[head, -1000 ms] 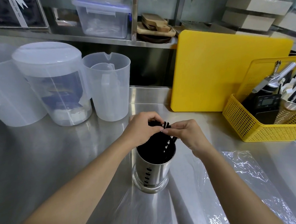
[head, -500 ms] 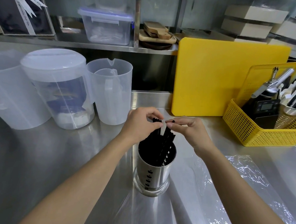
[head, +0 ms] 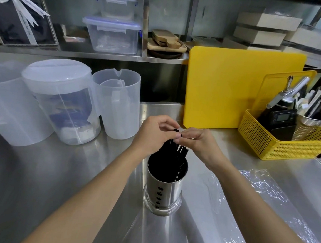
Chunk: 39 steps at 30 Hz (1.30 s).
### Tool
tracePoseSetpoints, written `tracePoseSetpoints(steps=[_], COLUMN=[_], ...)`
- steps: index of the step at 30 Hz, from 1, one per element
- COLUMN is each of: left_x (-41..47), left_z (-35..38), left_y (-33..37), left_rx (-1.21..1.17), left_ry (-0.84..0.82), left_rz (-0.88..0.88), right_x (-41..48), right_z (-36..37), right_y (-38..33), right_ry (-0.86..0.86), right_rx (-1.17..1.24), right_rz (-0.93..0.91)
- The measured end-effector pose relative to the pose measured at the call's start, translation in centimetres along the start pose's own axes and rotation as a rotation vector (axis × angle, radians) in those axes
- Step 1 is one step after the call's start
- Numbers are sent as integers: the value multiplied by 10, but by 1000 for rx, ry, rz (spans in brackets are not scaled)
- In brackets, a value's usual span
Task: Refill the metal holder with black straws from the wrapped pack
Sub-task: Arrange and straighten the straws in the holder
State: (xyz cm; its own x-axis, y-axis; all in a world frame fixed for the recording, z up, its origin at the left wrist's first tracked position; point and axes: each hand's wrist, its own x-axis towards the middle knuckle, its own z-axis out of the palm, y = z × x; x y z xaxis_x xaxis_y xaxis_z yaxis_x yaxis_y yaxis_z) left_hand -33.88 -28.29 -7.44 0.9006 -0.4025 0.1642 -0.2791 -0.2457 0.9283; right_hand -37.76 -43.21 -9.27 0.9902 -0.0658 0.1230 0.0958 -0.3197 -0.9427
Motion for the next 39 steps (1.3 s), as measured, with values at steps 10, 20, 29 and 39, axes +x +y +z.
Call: tracePoseSetpoints(steps=[10,20,29,39], left_x=[2,1,10,15], left_z=[-3,3,-16,-21], left_y=[-6,-1,9,11], left_rx=[-206,-178,-401,-929], left_ry=[-170,-170,112,85], left_rz=[-12,4,-77,-393], right_x=[3,3,-3,-17], right_z=[0,-4,-18,-15], right_y=[-2,-29,-3,-21], right_ry=[68,74,61,-27], right_rx=[64,158,-375,-529], right_rz=[-26,-93,-371,-768])
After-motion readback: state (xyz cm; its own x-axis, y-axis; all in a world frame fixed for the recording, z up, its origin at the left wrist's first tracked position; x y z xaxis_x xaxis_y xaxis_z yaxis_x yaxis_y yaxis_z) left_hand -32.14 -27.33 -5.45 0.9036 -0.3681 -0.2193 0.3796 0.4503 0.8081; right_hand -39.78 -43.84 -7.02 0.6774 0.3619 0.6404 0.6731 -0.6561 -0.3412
